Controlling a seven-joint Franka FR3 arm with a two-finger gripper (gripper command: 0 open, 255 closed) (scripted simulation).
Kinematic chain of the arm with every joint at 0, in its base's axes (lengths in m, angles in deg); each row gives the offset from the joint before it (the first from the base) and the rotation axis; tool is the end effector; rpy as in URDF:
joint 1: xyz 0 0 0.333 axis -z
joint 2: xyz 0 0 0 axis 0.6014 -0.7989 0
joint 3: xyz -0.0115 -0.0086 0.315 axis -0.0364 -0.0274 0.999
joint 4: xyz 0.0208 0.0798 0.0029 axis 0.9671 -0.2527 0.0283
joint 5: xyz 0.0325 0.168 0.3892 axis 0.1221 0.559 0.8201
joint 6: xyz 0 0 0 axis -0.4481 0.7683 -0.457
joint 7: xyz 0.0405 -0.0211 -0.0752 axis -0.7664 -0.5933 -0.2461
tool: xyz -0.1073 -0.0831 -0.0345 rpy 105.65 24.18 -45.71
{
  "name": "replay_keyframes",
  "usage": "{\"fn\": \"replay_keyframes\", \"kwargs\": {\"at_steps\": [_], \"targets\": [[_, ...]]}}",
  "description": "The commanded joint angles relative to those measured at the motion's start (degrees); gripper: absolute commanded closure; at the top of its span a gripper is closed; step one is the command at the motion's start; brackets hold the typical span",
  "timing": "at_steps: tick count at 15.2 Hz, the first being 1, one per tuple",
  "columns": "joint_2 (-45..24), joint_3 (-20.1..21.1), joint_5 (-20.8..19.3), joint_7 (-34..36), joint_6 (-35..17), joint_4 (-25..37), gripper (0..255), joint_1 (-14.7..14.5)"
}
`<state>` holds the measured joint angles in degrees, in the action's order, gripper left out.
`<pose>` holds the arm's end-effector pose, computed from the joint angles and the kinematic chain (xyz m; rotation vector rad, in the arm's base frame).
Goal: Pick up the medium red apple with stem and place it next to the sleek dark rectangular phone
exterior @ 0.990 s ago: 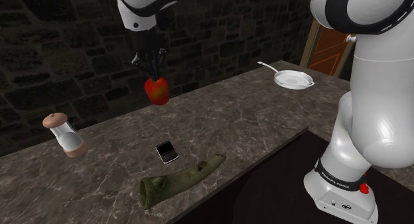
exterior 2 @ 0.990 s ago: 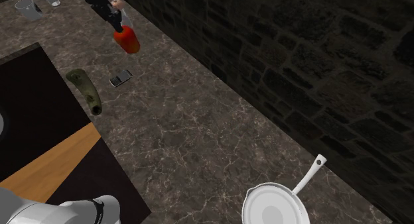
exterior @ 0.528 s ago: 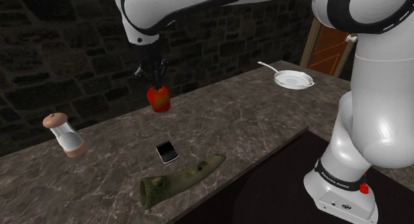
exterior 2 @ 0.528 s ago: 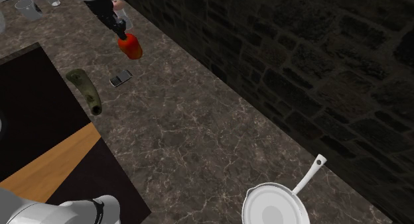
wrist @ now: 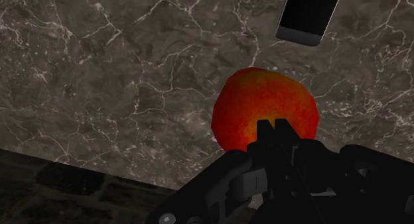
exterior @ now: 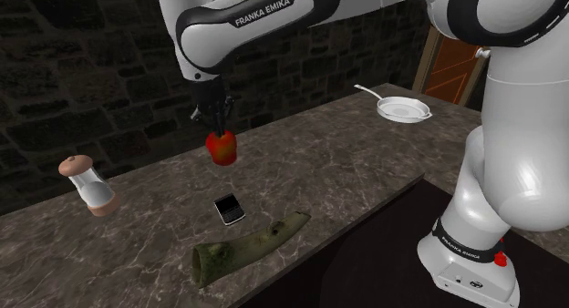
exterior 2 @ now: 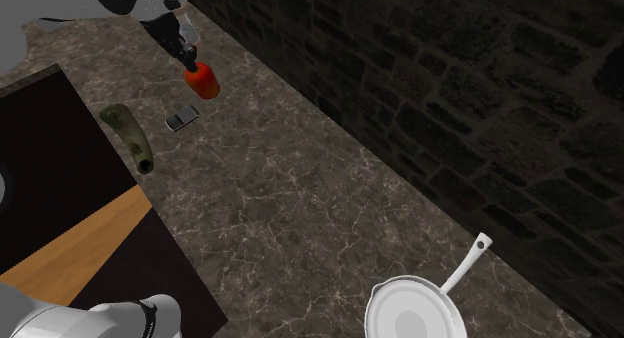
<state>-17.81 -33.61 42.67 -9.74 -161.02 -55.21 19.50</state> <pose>0.6352 0.2413 0.4353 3.0642 -0.0711 0.1286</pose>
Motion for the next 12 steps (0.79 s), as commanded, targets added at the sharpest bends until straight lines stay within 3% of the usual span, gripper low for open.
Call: {"fn": "replay_keyframes", "kwargs": {"at_steps": [1, 12], "targets": [[-0.1, 0.0, -0.1, 0.2, -1.6, -1.5, 255, 0.0], [-2.3, -0.2, -0.7, 1.2, -9.7, -7.4, 255, 0.0]]}}
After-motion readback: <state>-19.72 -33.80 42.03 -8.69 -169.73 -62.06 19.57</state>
